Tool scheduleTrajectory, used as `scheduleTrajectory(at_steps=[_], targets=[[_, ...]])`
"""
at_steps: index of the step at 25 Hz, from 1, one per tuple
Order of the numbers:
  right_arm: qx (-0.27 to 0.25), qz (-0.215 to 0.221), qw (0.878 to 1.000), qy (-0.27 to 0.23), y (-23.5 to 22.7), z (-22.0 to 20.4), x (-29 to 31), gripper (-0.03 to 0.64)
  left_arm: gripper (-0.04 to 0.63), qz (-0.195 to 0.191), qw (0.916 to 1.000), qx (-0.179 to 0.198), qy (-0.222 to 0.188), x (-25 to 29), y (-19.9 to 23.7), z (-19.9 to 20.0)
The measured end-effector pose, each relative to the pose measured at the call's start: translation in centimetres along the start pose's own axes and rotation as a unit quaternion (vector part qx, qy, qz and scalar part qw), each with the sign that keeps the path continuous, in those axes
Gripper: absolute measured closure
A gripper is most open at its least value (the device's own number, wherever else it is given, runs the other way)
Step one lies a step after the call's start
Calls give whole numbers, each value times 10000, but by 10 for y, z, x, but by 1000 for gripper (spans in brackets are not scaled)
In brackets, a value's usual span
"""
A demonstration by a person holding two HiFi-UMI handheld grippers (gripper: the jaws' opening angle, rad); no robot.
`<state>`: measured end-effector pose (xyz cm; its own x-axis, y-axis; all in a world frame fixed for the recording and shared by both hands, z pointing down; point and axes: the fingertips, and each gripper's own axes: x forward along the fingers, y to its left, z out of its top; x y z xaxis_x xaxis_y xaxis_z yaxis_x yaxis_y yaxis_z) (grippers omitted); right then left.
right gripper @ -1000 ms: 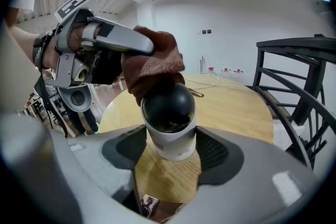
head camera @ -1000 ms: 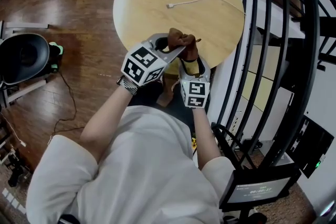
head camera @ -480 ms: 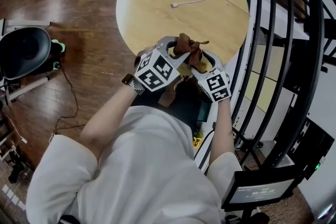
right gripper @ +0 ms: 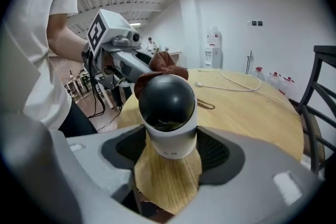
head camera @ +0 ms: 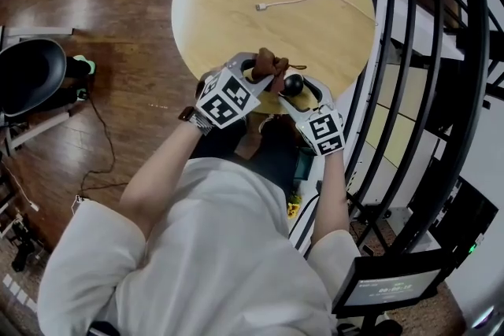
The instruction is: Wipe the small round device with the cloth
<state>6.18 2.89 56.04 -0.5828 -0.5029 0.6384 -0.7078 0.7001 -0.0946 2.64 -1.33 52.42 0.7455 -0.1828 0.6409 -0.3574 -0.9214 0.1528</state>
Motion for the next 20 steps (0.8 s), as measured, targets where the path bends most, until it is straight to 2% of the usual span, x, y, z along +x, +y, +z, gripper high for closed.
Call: scheduleTrajectory(at_steps=[6, 13, 16, 20], targets=[[37, 30, 10000, -4, 1, 1, -1, 313, 495, -54, 9979, -293, 580, 21, -2, -38], [-61, 95, 9999, 91, -2, -3, 0, 308, 494, -39, 9947, -185, 1008, 34, -1, -49], [-19, 67, 10000, -42, -1, -1, 2, 307, 492, 78, 9978, -285, 600, 27, 4, -42], [201, -304, 9992, -166, -4, -3, 4, 310, 491, 196, 9962, -807, -267, -2, 14, -19]])
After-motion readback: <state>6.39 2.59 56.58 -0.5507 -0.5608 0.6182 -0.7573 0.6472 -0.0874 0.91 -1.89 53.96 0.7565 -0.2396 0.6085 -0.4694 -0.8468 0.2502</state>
